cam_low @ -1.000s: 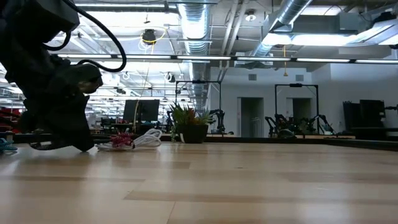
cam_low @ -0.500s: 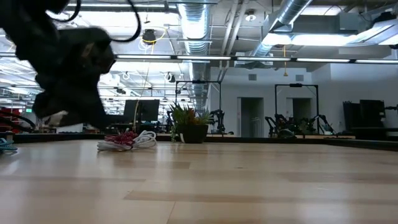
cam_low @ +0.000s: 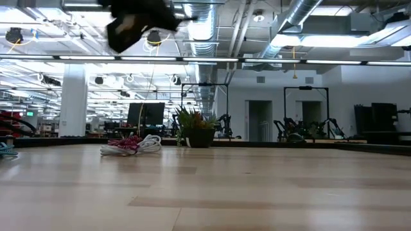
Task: Pick and place USB-C Cables
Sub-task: Put the black charger cable into the white bin
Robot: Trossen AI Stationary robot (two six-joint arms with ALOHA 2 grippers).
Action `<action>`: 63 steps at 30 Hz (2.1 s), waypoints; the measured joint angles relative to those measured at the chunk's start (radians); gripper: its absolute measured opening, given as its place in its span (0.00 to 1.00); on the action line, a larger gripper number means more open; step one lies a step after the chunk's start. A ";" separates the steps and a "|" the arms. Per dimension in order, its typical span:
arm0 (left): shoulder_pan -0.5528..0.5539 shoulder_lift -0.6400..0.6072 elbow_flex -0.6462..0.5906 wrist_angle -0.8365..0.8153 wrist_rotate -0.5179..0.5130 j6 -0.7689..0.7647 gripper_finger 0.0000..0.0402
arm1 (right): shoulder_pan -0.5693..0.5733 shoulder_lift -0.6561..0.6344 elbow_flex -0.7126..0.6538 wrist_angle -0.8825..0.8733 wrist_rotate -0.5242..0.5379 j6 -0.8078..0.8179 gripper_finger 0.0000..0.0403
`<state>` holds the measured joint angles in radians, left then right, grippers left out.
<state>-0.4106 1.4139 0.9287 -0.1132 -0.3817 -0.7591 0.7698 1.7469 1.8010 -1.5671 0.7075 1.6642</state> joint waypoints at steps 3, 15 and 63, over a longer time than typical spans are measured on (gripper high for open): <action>0.034 0.011 0.006 0.133 0.014 0.089 0.02 | 0.022 -0.030 0.068 0.000 0.078 -0.051 0.69; 0.168 0.273 0.114 0.536 0.251 0.241 0.02 | 0.046 -0.182 0.197 0.000 0.399 -0.283 0.69; 0.093 1.126 1.150 0.634 0.410 0.693 0.02 | -0.008 -0.204 0.197 -0.001 0.404 -0.352 0.69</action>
<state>-0.3180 2.5401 2.0792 0.5205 0.0280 -0.0662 0.7620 1.5425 1.9976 -1.5684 1.1115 1.3124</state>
